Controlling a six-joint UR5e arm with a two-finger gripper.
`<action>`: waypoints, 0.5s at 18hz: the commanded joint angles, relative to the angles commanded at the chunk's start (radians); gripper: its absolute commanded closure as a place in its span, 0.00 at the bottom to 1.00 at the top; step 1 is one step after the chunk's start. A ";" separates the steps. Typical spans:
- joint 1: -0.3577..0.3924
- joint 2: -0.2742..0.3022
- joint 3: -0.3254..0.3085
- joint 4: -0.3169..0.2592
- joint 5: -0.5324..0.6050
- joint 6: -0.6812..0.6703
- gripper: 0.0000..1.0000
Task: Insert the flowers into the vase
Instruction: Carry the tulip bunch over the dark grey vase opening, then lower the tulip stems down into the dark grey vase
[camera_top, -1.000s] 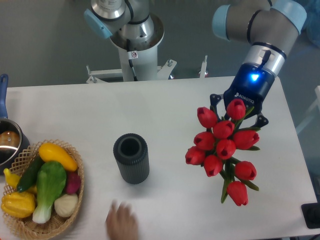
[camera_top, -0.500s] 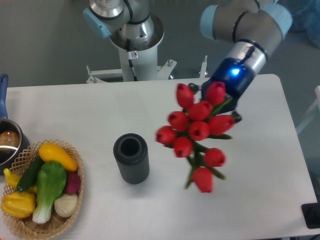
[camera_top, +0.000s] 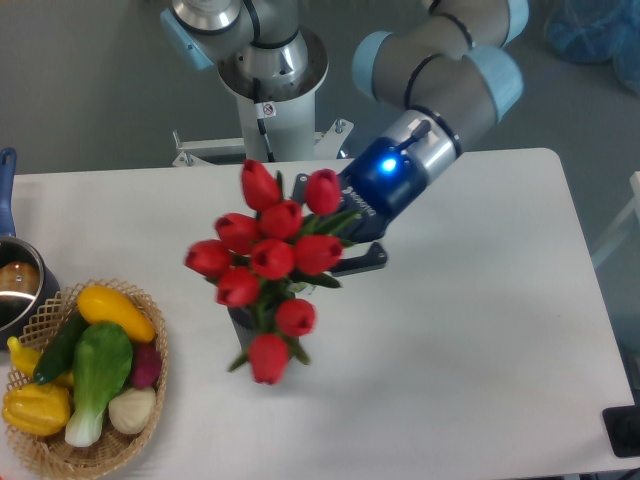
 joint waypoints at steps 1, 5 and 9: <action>0.002 -0.002 -0.009 0.000 -0.038 0.017 0.83; 0.003 -0.002 -0.061 0.000 -0.082 0.083 0.83; 0.006 0.002 -0.112 0.000 -0.155 0.146 0.82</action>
